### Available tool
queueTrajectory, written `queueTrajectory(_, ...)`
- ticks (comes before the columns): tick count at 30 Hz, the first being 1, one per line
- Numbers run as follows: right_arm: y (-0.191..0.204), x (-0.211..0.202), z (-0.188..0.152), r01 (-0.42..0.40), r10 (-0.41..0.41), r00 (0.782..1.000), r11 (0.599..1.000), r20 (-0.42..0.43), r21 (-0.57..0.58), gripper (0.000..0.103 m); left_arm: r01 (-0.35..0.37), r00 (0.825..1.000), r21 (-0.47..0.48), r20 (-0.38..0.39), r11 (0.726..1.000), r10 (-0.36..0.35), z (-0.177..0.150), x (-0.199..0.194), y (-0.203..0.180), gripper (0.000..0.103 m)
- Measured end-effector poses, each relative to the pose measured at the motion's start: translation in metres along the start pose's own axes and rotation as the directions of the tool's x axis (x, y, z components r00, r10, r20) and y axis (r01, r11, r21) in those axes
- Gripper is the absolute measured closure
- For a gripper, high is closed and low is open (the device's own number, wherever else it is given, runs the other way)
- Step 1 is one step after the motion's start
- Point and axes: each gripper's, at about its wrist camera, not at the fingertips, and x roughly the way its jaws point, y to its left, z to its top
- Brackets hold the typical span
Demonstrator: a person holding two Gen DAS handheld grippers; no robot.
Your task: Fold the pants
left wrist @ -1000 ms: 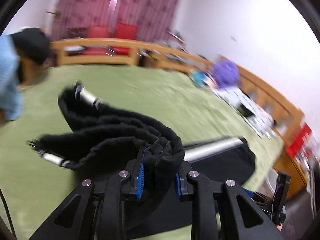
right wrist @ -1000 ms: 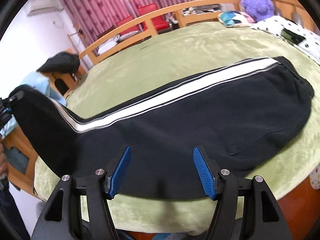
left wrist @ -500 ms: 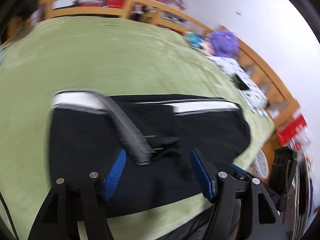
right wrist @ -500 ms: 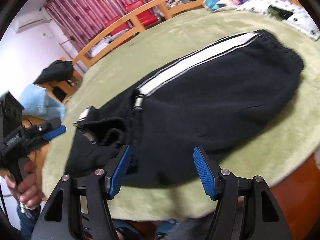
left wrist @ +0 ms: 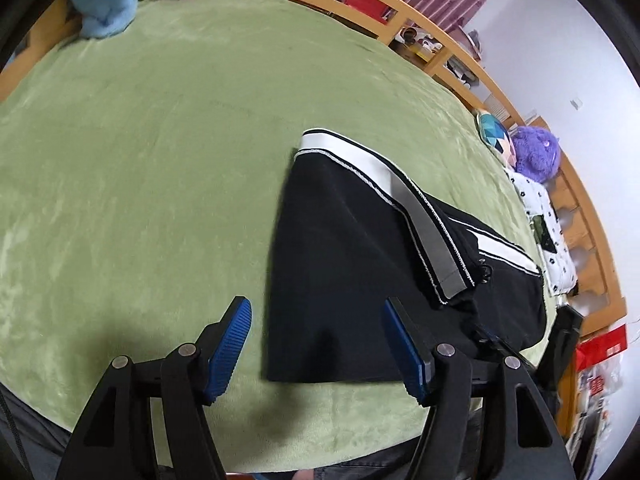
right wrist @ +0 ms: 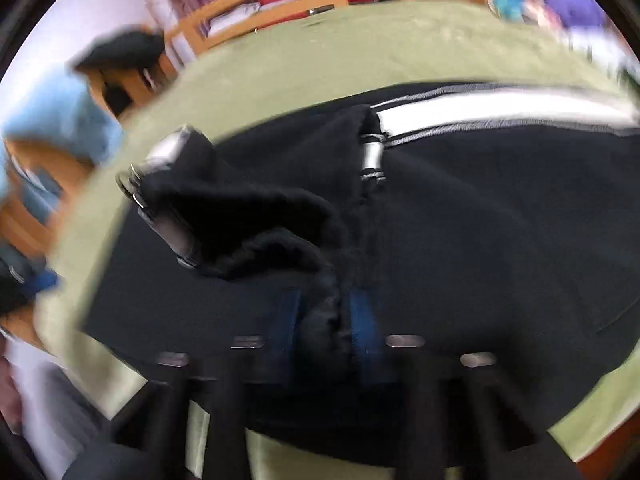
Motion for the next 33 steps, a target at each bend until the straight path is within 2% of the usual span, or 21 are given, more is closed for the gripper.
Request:
queueTrajectory(3, -0.033, -0.041, -0.002, -0.156, 0.143, 0.985, 0.978, 0.097, 0.14, 0.092, 0.0, 1.0, 0.022, -0.003, 1.0, 0.0, 0.001, 0.002, -0.002, 0.038)
queueTrajectory(5, -0.037, -0.044, -0.007, -0.122, 0.112, 0.99, 0.985, 0.082, 0.125, 0.091, 0.013, 1.0, 0.043, -0.005, 0.999, -0.013, 0.002, 0.005, -0.007, 0.038)
queueTrajectory(8, -0.034, -0.022, -0.017, -0.079, 0.08, 0.997, 0.993, -0.016, 0.084, 0.074, 0.01, 1.0, 0.078, -0.028, 0.997, -0.008, 0.006, 0.014, -0.018, 0.038)
queueTrajectory(10, -0.027, -0.03, -0.018, -0.064, 0.064, 0.998, 0.997, 0.001, 0.036, 0.071, -0.012, 1.0, 0.102, -0.019, 0.995, 0.014, 0.009, 0.013, -0.024, 0.038)
queueTrajectory(11, -0.024, -0.036, -0.015, -0.05, 0.05, 0.999, 0.999, 0.014, 0.021, 0.063, -0.011, 1.0, 0.105, -0.006, 0.994, 0.012, 0.011, 0.011, -0.025, 0.038)
queueTrajectory(12, -0.019, -0.044, -0.014, -0.033, 0.033, 0.999, 0.999, 0.042, 0.002, 0.049, -0.004, 1.0, 0.099, 0.003, 0.995, 0.004, 0.012, 0.009, -0.024, 0.038)
queueTrajectory(14, -0.006, -0.06, -0.008, -0.028, 0.033, 0.992, 0.999, 0.12, -0.045, 0.037, 0.008, 1.0, 0.079, 0.004, 0.997, -0.009, 0.015, 0.008, -0.02, 0.038)
queueTrajectory(16, 0.008, -0.061, 0.002, -0.055, 0.069, 0.986, 0.994, 0.149, -0.093, 0.033, 0.012, 1.0, 0.068, -0.002, 0.998, -0.012, 0.016, 0.011, -0.017, 0.038)
queueTrajectory(20, 0.025, -0.026, 0.035, 0.02, -0.004, 0.991, 0.992, 0.134, -0.123, 0.033, 0.006, 1.0, 0.049, -0.017, 0.999, -0.005, 0.014, 0.012, -0.01, 0.038)
queueTrajectory(22, 0.022, 0.0, 0.053, 0.043, -0.035, 0.995, 0.995, 0.095, -0.092, 0.047, 0.012, 1.0, 0.037, -0.014, 0.999, -0.011, 0.015, 0.01, -0.006, 0.038)
queueTrajectory(23, 0.016, 0.009, 0.058, 0.043, -0.039, 0.998, 0.996, 0.055, -0.072, 0.079, 0.01, 1.0, 0.036, -0.017, 0.999, -0.009, 0.015, 0.01, -0.006, 0.038)
queueTrajectory(24, 0.008, 0.028, 0.066, 0.055, -0.056, 0.998, 0.998, -0.018, -0.033, 0.098, 0.006, 1.0, 0.036, -0.021, 0.999, -0.005, 0.015, 0.011, -0.004, 0.038)
queueTrajectory(25, -0.003, 0.036, 0.07, 0.075, -0.074, 0.996, 0.997, -0.04, 0.02, 0.099, 0.002, 1.0, 0.035, -0.023, 0.999, -0.001, 0.016, 0.011, -0.004, 0.038)
queueTrajectory(27, -0.016, 0.043, 0.073, 0.028, -0.023, 0.999, 0.996, -0.048, 0.089, 0.099, 0.007, 1.0, 0.027, -0.024, 1.0, -0.006, 0.017, 0.013, -0.001, 0.038)
queueTrajectory(30, -0.015, 0.029, 0.069, 0.013, -0.009, 0.999, 0.997, -0.041, 0.079, 0.096, 0.028, 0.999, 0.027, -0.041, 0.999, -0.027, 0.018, 0.022, 0.0, 0.038)
queueTrajectory(31, -0.013, 0.02, 0.066, 0.013, -0.011, 1.0, 0.998, -0.029, 0.066, 0.092, 0.034, 0.998, 0.031, -0.047, 0.999, -0.033, 0.019, 0.027, 0.001, 0.038)
queueTrajectory(33, -0.015, 0.001, 0.055, 0.022, -0.022, 1.0, 0.999, -0.001, 0.041, 0.069, 0.03, 0.998, 0.041, -0.062, 0.999, -0.028, 0.021, 0.038, 0.001, 0.038)
